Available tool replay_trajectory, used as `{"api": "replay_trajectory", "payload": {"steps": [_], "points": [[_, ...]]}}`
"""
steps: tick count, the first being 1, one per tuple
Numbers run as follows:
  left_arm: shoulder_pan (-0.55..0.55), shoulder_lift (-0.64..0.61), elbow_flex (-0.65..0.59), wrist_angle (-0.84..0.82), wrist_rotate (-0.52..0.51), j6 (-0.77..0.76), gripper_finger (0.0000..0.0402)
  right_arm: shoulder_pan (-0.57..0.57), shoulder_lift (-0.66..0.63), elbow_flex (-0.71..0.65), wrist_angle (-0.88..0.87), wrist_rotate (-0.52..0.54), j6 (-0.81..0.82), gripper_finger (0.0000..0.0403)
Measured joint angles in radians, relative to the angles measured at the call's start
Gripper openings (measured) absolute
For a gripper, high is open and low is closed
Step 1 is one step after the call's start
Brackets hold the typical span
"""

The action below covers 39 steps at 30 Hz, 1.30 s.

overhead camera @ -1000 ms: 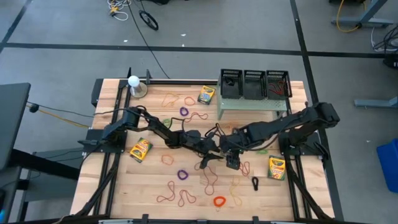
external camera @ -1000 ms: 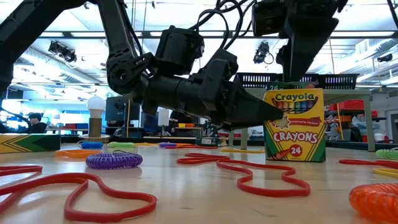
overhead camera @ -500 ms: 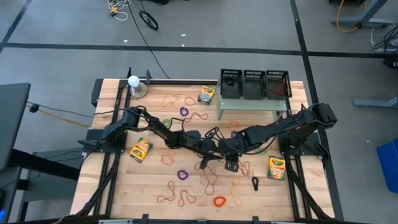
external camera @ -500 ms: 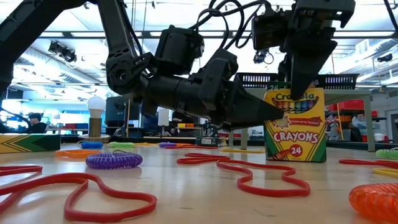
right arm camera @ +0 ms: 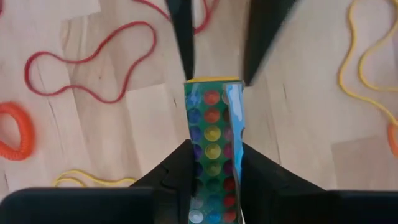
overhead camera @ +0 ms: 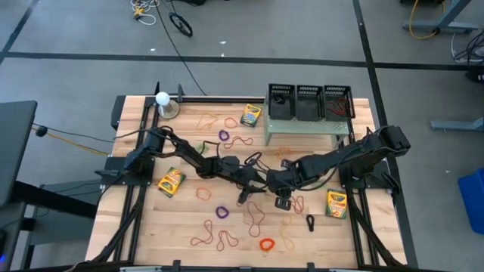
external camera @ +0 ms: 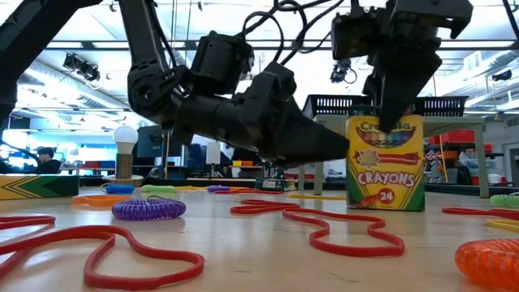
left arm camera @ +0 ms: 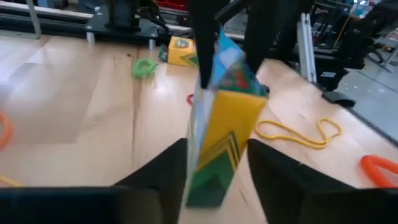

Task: Pick & Place Office Desk Supplies
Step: Put the yellow crayon box into the middle black basket on the shelf

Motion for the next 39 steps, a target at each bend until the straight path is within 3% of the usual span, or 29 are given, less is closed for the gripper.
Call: {"api": "replay_trajectory", "payload": {"steps": [6, 11, 19, 25, 32, 39], "points": [[0.018, -0.102, -0.058, -0.019, 0.01, 0.007, 0.0256, -0.001, -0.014, 0.0, -0.008, 0.013, -0.05, 0.0102], [0.038, -0.246, -0.195, -0.016, -0.039, 0.009, 0.0273, -0.02, -0.074, 0.061, -0.08, 0.019, -0.132, 0.0102], [0.121, -0.468, -0.421, 0.104, -0.04, -0.023, 0.0227, -0.162, -0.134, 0.31, -0.39, 0.092, -0.367, 0.0102], [0.185, -0.534, -0.522, 0.195, -0.041, -0.038, 0.0174, -0.328, -0.131, 0.536, -0.567, 0.136, -0.576, 0.0102], [0.23, -0.537, -0.541, 0.213, -0.043, -0.045, 0.0133, -0.564, -0.131, 0.724, -0.681, 0.139, -0.797, 0.0102], [0.239, -0.537, -0.54, 0.212, -0.043, -0.054, 0.0129, -0.81, -0.132, 0.757, -0.669, 0.138, -1.016, 0.0102]]}}
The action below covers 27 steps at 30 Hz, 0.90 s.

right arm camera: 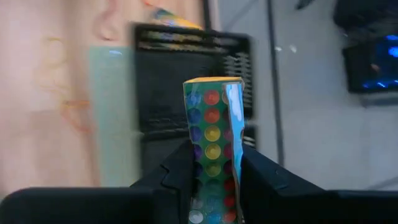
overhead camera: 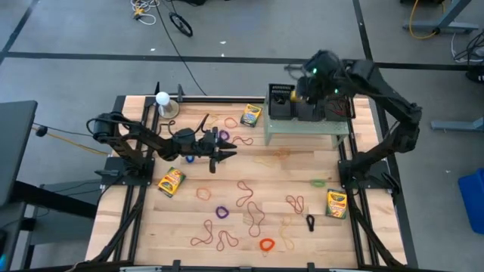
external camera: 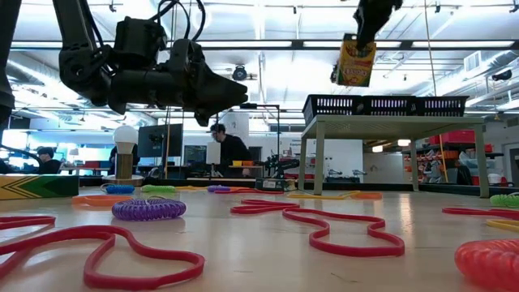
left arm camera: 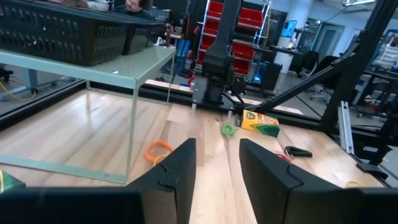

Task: Pick & Place Office Desk Supplies
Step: Put the yellow crayon box into the middle black basket on the shelf

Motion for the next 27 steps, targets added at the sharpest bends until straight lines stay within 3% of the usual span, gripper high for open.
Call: {"api": "replay_trajectory", "payload": {"steps": [6, 13, 27], "points": [[-0.001, 0.0, 0.0, -0.001, 0.0, -0.008, 0.0129, -0.164, 0.001, -0.005, -0.008, -0.038, -0.061, 0.0102], [-0.001, 0.0, 0.0, -0.004, 0.023, 0.032, 0.0129, -0.275, 0.002, -0.08, 0.013, -0.062, -0.171, 0.0102], [-0.001, 0.001, 0.0, -0.007, 0.049, 0.029, 0.0129, -0.305, 0.003, -0.211, 0.115, -0.107, -0.24, 0.0102]]}}
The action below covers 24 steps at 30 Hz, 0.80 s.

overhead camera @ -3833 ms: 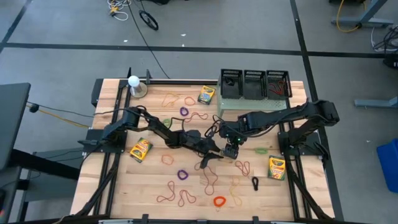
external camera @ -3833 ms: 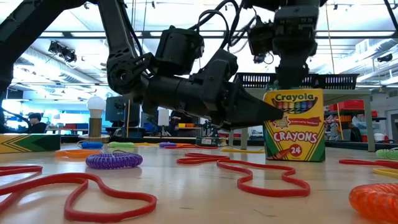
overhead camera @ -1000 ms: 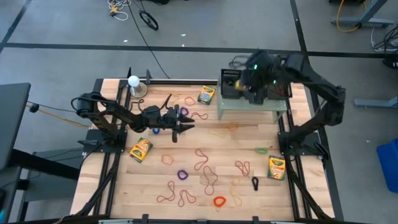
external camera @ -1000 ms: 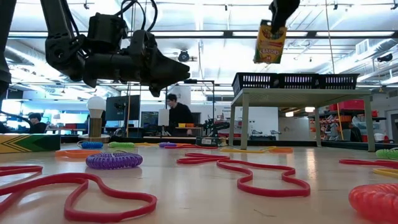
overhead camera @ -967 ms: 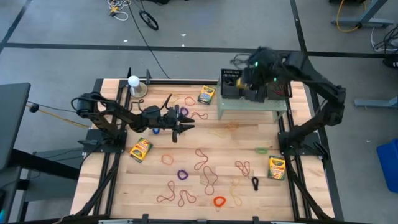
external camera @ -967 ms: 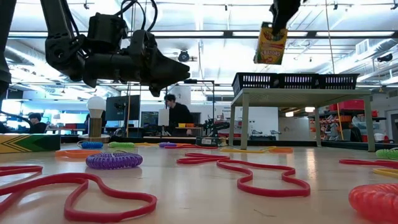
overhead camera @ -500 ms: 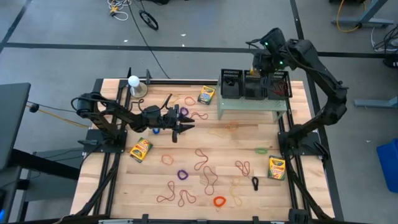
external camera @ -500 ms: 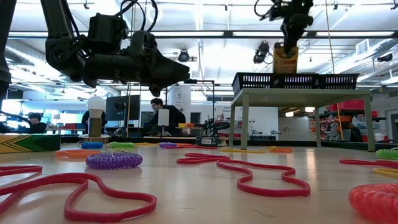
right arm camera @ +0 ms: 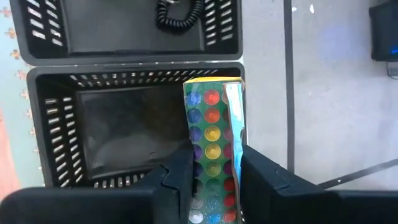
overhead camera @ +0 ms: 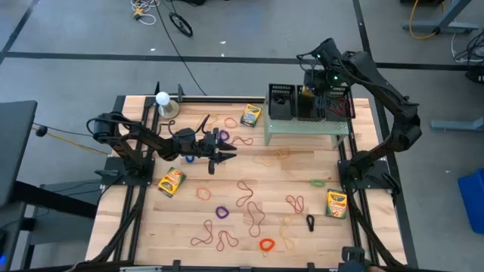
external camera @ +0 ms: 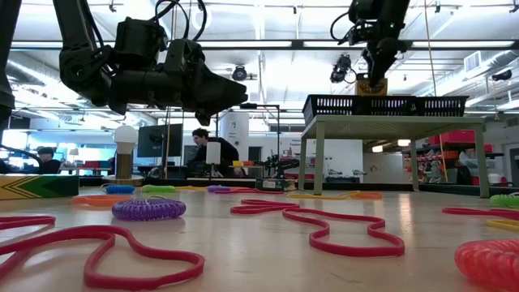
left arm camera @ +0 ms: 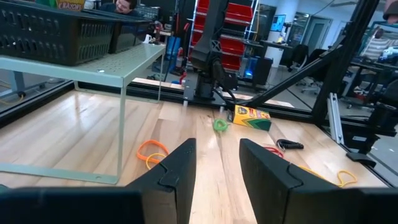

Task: Pick & Place Office Desk Supplies
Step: Put the yellow crayon box into the middle black basket on the shelf

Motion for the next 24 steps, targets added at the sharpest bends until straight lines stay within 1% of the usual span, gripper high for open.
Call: {"api": "replay_trajectory", "payload": {"steps": [10, 16, 19, 24], "points": [[0.0, 0.0, 0.0, 0.0, -0.001, -0.005, 0.0129, 0.0, 0.0, -0.06, 0.037, -0.002, -0.012, 0.0102], [0.0, 0.0, 0.001, 0.0, -0.002, -0.015, 0.0129, 0.0, -0.001, -0.082, 0.059, 0.023, -0.011, 0.0104], [0.0, 0.0, 0.001, 0.0, -0.002, -0.015, 0.0129, 0.0, 0.001, -0.085, 0.059, 0.028, -0.005, 0.0113], [0.0, 0.0, 0.001, 0.0, -0.002, -0.016, 0.0129, 0.0, 0.0, -0.085, 0.069, 0.036, -0.002, 0.0141]]}}
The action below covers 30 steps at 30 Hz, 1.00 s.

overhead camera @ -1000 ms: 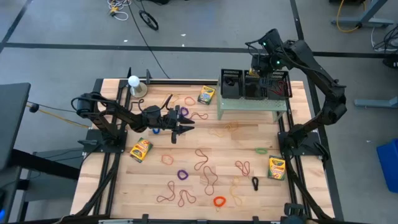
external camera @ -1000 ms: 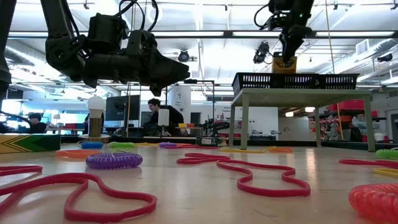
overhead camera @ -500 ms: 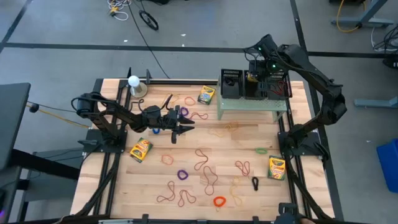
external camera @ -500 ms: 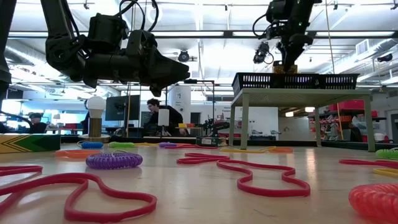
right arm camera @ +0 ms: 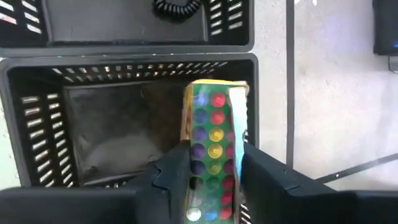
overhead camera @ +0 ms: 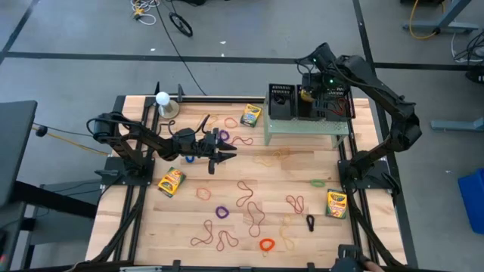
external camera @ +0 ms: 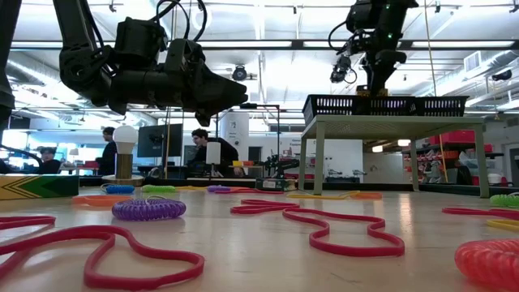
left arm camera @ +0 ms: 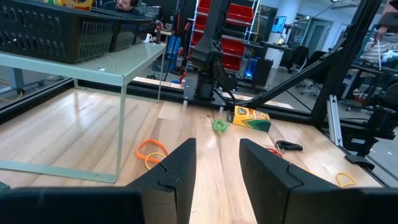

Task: Pick & Place Office Desk Supplies
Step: Put the yellow crayon box into the middle black basket on the shelf

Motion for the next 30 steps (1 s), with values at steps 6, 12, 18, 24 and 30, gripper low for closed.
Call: {"api": "replay_trajectory", "payload": {"steps": [6, 12, 18, 24, 30], "points": [[0.0, 0.0, 0.0, 0.0, 0.0, 0.0, 0.0129, 0.001, 0.0, 0.0, 0.045, 0.063, -0.002, 0.0167], [0.0, 0.0, 0.0, 0.0, 0.0, -0.003, 0.0129, 0.001, 0.0, 0.0, 0.06, 0.07, -0.026, 0.0171], [0.0, 0.0, 0.0, 0.0, 0.008, -0.003, 0.0129, 0.001, 0.0, 0.0, 0.064, 0.068, -0.063, 0.0171], [-0.001, 0.0, 0.0, 0.0, 0.034, -0.012, 0.0129, 0.001, 0.0, 0.0, 0.092, 0.067, -0.1, 0.0157], [-0.001, 0.0, 0.0, 0.0, 0.036, -0.015, 0.0129, 0.001, 0.0, 0.0, 0.092, 0.067, -0.111, 0.012]]}}
